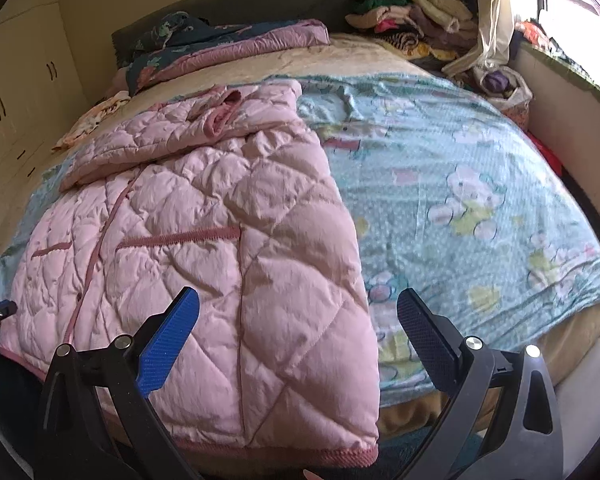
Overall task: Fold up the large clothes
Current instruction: 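Move the right tool to the jacket hem and close on it, then close the left tool on the hem while the right tool holds the hem raised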
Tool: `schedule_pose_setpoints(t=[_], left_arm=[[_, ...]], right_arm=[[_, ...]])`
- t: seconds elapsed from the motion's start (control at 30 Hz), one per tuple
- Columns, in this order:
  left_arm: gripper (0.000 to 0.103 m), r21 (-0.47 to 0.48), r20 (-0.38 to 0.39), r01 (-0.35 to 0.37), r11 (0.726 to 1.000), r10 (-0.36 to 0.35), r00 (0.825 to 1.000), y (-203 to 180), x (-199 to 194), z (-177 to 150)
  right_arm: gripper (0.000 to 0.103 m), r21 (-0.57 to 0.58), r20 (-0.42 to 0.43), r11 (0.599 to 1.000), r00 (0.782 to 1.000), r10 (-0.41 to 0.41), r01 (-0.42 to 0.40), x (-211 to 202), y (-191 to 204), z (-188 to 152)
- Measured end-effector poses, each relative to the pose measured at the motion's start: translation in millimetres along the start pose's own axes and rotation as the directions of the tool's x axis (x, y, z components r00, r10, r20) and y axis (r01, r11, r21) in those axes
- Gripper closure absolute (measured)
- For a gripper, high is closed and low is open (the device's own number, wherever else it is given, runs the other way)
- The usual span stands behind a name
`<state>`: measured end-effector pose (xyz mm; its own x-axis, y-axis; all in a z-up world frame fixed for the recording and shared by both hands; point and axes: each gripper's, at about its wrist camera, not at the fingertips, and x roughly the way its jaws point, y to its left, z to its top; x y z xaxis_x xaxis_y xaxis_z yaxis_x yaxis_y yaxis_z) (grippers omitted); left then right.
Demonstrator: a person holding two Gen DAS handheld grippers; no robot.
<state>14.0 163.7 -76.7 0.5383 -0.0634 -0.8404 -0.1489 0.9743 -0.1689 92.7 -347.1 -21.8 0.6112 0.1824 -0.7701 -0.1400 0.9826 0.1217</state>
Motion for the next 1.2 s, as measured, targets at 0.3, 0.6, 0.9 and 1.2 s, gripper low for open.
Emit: schedule_pose_setpoints(t=[0.3, 0.6, 0.9, 1.2], left_arm=[[0.009, 0.04, -0.035, -0.037, 0.999, 0.039, 0.999, -8.4, 7.0, -8.2], [0.009, 0.044, -0.044, -0.029, 0.999, 0.031, 0.999, -7.6, 2.0, -12.3], [0.009, 0.063, -0.062, -0.025, 0.998, 0.029, 0.998, -1.2, -4.6, -21.1], [0.009, 0.112, -0.091, 0.001, 0.994, 0.009, 0.996, -3.5, -2.1, -25.5]], right_arm=[[0.004, 0.064, -0.17, 0.997, 0.984, 0.058, -0.048, 21.8, -18.4, -28.0], [0.019, 0.029, -0.231, 0.991, 0.964, 0.136, -0.133, 20.4, -11.4, -49.5], [0.074, -0.006, -0.118, 0.984, 0.977, 0.175, -0.177, -2.1, -9.7, -54.0], [0.085, -0.062, 0.091, 0.96, 0.956, 0.277, -0.273, -40.5, 1.8, -5.3]])
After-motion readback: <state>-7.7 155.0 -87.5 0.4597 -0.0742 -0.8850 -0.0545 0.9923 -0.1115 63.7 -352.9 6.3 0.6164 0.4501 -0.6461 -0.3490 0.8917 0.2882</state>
